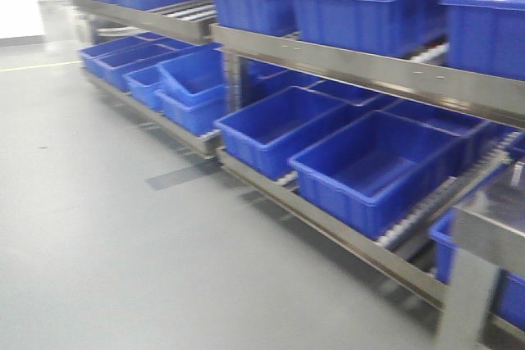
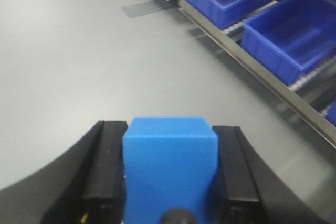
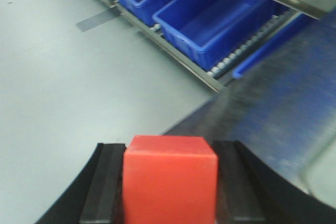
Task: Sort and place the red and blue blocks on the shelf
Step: 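Turn the base away from the table toward the aisle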
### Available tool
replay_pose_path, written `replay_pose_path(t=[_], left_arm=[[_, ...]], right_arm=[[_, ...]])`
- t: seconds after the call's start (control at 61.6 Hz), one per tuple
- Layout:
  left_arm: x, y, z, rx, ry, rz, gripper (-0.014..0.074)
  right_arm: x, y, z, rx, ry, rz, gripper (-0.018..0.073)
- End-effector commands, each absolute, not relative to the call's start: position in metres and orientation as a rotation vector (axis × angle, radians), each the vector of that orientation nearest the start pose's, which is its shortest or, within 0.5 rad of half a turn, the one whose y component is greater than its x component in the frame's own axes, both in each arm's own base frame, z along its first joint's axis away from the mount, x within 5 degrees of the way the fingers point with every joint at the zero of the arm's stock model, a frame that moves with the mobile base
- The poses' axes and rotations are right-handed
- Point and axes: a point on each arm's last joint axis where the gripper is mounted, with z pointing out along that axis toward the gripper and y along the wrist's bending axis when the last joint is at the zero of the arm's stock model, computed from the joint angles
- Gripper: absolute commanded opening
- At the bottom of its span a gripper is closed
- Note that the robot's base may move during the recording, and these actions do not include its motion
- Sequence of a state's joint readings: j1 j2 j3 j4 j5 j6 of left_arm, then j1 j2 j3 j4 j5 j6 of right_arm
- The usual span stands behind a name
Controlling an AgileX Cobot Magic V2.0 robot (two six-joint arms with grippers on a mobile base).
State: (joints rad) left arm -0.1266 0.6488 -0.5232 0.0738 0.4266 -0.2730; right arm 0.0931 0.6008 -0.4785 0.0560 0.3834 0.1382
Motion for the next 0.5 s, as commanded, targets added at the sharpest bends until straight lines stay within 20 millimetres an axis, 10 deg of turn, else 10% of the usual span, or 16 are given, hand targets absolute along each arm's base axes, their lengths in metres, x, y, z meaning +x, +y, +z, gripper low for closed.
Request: replay_pose_path(t=[0.0,0.487], left_arm=[[0.1344,-0.0147,0.3151,-0.091,1.918,-0.196,0.0127],[0.1344,-0.0147,0.3151,-0.091,1.918,-0.196,0.0127]], right_arm=[[0.1250,0.0121,0.3071,0.075,1.883,0.193,0.0057],[0.1250,0.0121,0.3071,0.075,1.883,0.193,0.0057]])
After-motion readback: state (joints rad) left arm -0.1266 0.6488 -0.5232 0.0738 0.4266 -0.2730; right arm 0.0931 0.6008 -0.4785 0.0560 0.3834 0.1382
